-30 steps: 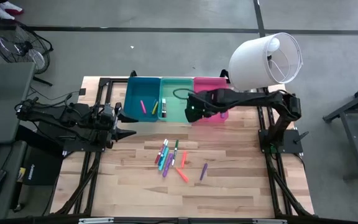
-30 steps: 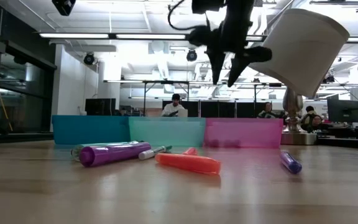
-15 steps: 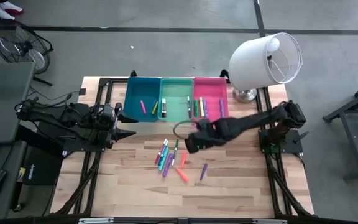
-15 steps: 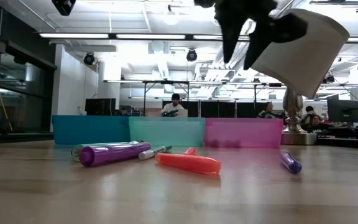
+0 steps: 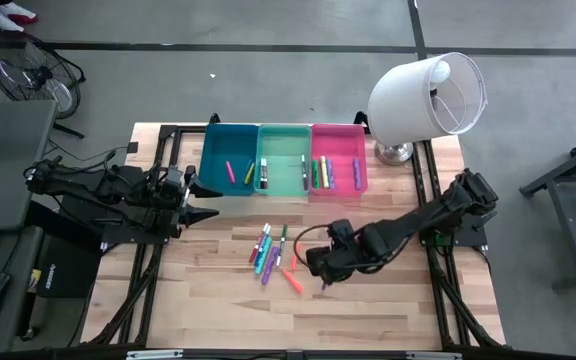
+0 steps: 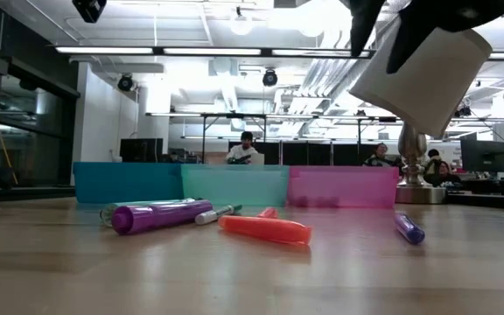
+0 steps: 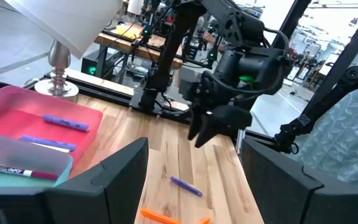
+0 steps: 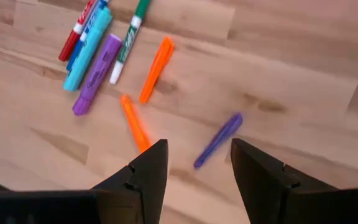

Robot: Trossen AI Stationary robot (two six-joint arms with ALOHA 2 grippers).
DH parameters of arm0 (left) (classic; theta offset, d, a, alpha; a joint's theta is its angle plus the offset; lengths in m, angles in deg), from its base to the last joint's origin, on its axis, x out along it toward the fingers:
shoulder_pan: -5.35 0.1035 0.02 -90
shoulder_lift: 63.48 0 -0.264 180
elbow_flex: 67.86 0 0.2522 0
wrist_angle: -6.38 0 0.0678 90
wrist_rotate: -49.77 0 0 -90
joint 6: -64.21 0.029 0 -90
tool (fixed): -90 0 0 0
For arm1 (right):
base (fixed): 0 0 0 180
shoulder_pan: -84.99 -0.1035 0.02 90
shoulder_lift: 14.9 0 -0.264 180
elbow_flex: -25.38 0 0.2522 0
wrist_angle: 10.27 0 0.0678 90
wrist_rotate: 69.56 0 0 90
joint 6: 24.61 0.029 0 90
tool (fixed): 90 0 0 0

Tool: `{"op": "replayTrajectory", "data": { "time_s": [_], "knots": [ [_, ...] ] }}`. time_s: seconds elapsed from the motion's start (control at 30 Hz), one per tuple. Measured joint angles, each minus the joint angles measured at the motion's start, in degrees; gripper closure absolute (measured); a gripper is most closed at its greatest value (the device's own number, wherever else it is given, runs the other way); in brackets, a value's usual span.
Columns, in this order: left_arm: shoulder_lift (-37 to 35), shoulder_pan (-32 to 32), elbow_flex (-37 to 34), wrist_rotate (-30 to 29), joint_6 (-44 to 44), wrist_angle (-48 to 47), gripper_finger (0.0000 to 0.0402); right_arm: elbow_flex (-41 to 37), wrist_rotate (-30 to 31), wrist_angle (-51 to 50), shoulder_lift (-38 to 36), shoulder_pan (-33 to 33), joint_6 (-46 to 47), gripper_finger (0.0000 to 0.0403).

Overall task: Pick & Place Markers
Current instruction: Put the purple pen into the blue bin

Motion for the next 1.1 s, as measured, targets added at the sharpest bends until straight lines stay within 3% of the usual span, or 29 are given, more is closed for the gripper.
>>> {"op": "replayTrajectory", "data": {
  "time_s": [0.4,0.73,1.1],
  "knots": [
    [0.0,0.0,0.0,-0.1,0.3,-0.5,0.0149,-0.1,-5.2,3.1,3.4,-1.1,9.2,0.0238],
    [0.1,0.0,0.0,5.1,0.3,-0.6,0.0149,-0.1,-17.0,6.4,10.7,1.0,17.6,0.0238],
    [0.1,0.0,0.0,5.5,2.9,-1.3,0.0149,-0.1,-22.6,10.2,17.7,1.7,22.1,0.0238]
  ]
}}
